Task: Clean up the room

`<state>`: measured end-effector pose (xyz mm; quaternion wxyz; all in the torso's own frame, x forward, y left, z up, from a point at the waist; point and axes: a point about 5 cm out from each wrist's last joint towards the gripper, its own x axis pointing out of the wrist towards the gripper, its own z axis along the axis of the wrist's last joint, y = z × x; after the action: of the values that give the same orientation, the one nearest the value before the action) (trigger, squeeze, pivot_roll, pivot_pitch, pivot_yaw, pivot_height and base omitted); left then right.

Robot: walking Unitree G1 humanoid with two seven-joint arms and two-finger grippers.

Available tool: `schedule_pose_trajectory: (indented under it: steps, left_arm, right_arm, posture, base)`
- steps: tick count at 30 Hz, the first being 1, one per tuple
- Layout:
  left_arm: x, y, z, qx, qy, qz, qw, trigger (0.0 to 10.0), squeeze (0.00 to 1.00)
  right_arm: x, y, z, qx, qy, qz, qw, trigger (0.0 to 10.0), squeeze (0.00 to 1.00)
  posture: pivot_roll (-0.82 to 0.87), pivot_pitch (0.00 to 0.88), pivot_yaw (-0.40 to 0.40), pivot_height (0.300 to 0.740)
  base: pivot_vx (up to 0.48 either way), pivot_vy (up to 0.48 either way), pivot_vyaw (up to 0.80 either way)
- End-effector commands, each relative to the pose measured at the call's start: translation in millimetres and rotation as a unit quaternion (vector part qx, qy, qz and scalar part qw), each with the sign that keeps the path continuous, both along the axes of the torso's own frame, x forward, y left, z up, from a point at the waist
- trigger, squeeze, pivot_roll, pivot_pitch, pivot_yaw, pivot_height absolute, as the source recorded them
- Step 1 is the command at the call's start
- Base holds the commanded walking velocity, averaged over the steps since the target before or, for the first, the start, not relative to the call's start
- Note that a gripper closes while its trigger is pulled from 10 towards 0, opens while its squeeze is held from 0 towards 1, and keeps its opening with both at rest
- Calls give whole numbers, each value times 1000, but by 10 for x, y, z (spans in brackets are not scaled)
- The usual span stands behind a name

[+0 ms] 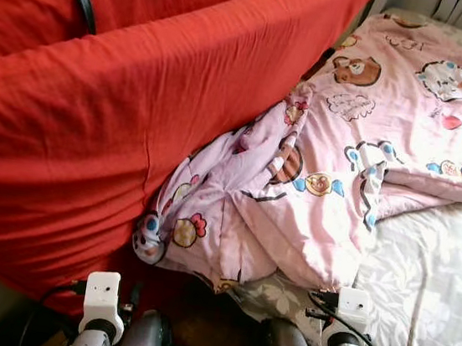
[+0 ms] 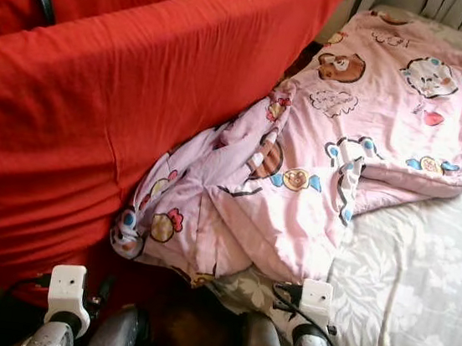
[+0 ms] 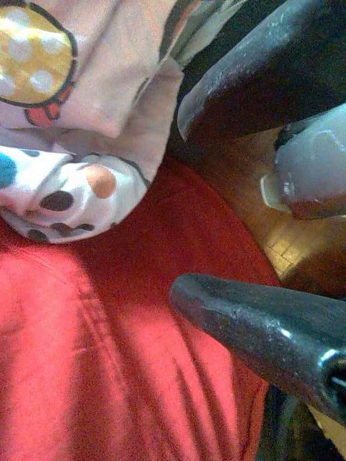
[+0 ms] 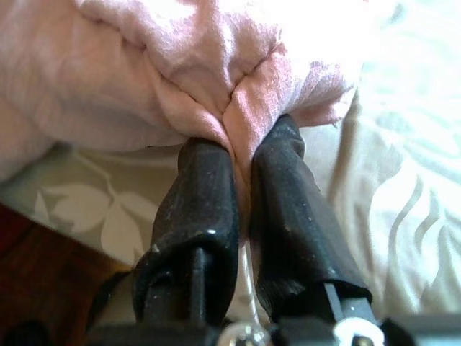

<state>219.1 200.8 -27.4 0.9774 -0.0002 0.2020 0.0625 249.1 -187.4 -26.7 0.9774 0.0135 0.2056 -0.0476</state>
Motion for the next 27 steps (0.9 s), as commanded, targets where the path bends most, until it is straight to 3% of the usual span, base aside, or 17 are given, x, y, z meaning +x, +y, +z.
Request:
schedule_pose_trajectory:
  steps: [1, 10, 18, 27]
  left_arm:
    - [-163, 50, -162, 1, 47, 8, 999, 10000, 0]
    - [-385, 137, -368, 0, 115, 36, 993, 10000, 0]
    - [-570, 144, -522, -6, 178, 39, 983, 10000, 0]
    - [-665, 133, -581, -14, 201, 43, 978, 10000, 0]
  right_arm:
    - [13, 22, 1, -4, 3, 4, 1000, 10000, 0]
    - [45, 44, 11, -3, 6, 13, 1000, 10000, 0]
    - [78, 13, 35, -6, 4, 2, 1000, 10000, 0]
    - [73, -44, 54, -7, -8, -9, 1000, 10000, 0]
  posture:
    - [-71, 147, 0, 681]
    - [-67, 109, -11, 740]
    - [-74, 86, -6, 740]
    - [-81, 67, -2, 740]
  base:
    - [0, 0, 0]
    - [0, 0, 0]
    - [0, 0, 0]
    - [0, 0, 0]
